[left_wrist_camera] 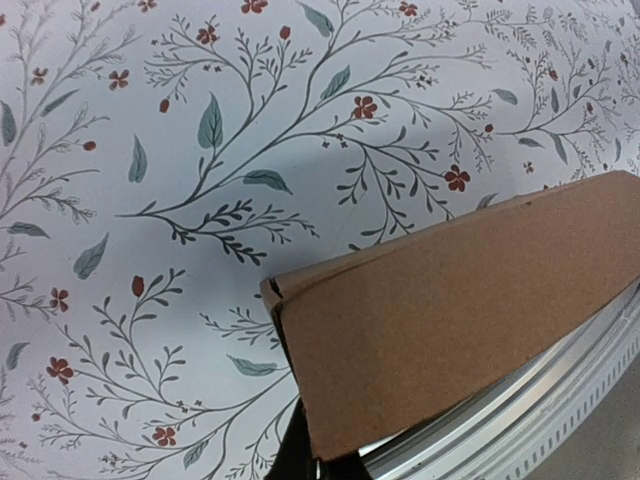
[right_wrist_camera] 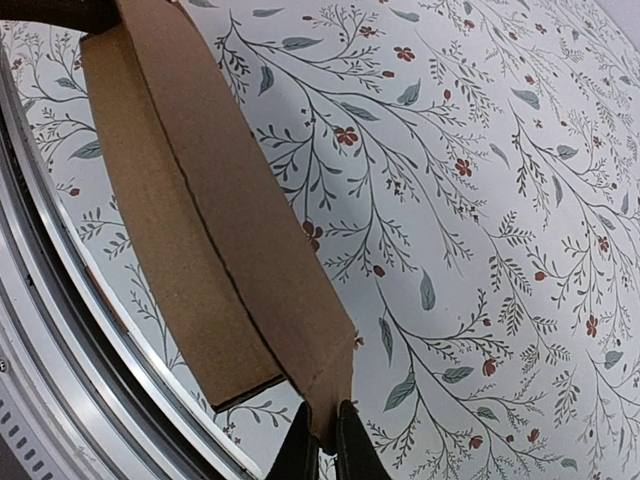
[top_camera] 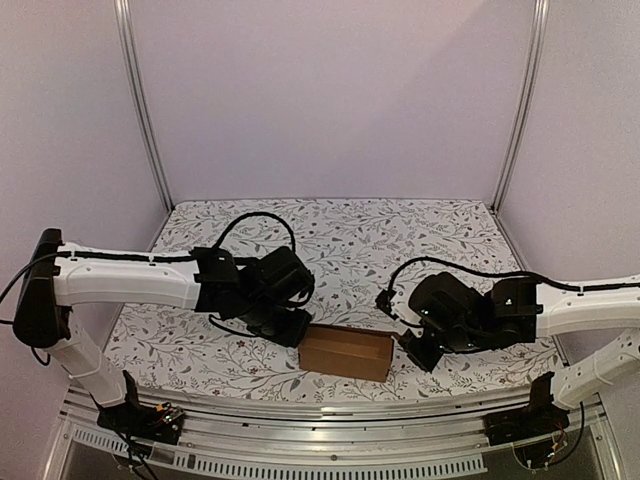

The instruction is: Fold the paper box

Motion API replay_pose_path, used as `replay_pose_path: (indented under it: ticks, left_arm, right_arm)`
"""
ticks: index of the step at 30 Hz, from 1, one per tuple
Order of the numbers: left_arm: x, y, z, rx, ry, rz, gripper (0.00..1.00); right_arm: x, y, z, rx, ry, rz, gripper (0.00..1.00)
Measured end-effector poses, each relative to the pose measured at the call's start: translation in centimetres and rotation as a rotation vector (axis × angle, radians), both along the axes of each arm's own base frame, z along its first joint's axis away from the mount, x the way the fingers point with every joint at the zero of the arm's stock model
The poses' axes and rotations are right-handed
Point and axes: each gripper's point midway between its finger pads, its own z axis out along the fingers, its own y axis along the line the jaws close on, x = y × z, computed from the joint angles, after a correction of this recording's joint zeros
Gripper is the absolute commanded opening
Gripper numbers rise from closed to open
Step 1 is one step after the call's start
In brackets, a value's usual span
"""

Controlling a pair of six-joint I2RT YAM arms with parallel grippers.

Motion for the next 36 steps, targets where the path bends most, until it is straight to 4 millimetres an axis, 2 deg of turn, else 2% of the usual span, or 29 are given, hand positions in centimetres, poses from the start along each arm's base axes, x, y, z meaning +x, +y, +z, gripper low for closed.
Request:
replay_pose_path:
  ticks: [12,19,36]
  left_arm:
    - [0.1,0.0,0.0,-0.01,0.008,0.035,0.0]
    - [0.2,0.1,-0.1,-0.006,-0.002,0.064,0.0]
    - [0.1,0.2,-0.1,0.012,-0.035,0.08,0.0]
  right_arm:
    - [0.1,0.6,0.6,0.042,0.033,-0.066,0.0]
    - [0.1,1.1,1.5,0.126,0.093,-0.175,0.0]
    - [0.4,2.3,1.5,0.346,0.258,-0.472,0.0]
